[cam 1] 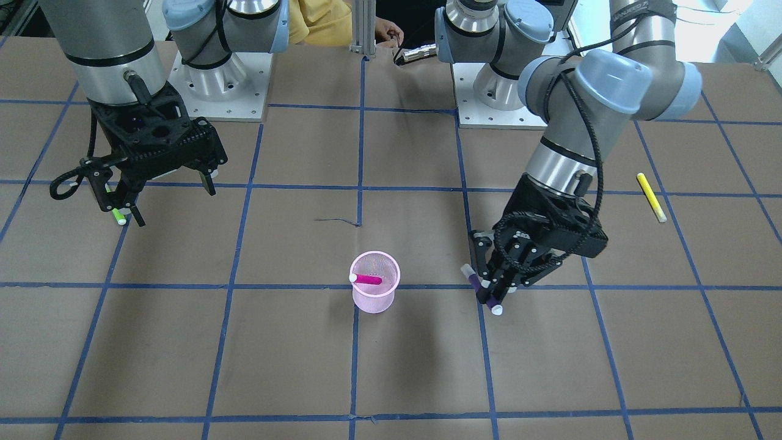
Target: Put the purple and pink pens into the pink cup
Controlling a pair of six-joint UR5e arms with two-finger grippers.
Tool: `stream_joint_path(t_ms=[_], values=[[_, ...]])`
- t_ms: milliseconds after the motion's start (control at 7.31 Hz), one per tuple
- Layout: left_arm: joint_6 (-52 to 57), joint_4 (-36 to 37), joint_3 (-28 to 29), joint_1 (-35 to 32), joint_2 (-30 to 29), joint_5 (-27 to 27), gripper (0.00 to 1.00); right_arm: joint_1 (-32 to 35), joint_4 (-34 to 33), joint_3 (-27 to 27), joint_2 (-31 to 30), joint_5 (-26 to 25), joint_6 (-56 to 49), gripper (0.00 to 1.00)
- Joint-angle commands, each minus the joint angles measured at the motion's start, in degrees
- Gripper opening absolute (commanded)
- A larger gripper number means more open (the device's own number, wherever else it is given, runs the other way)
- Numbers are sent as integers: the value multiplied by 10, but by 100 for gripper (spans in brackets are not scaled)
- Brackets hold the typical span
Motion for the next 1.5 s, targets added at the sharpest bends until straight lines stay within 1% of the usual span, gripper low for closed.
stream_joint_path(t_ms=[0, 137, 274, 410, 547, 821, 957, 1231, 1368], values=[[-133, 97, -49, -75, -3, 70, 0, 33, 22, -15, 1, -2, 192, 100], [-183, 101, -50, -125, -9, 108, 0, 38, 41, -29, 4, 4, 257, 100], [-215, 102, -53, -141, -11, 123, 0, 38, 58, -37, 4, 5, 262, 100], [-219, 101, -57, -140, -16, 123, 0, 32, 81, -36, 1, 25, 264, 100], [-221, 102, -52, -139, -25, 124, 0, 29, 82, -33, 2, 26, 302, 100], [-238, 172, -60, -141, -52, 139, 0, 30, 81, -34, 1, 20, 372, 100], [-244, 173, -61, -143, -55, 139, 0, 30, 80, -34, -3, 16, 393, 100], [-243, 177, -69, -154, -62, 141, 0, 29, 77, -29, -6, 16, 393, 100], [-243, 177, -70, -157, -64, 160, 0, 29, 74, -28, -6, 17, 387, 100]])
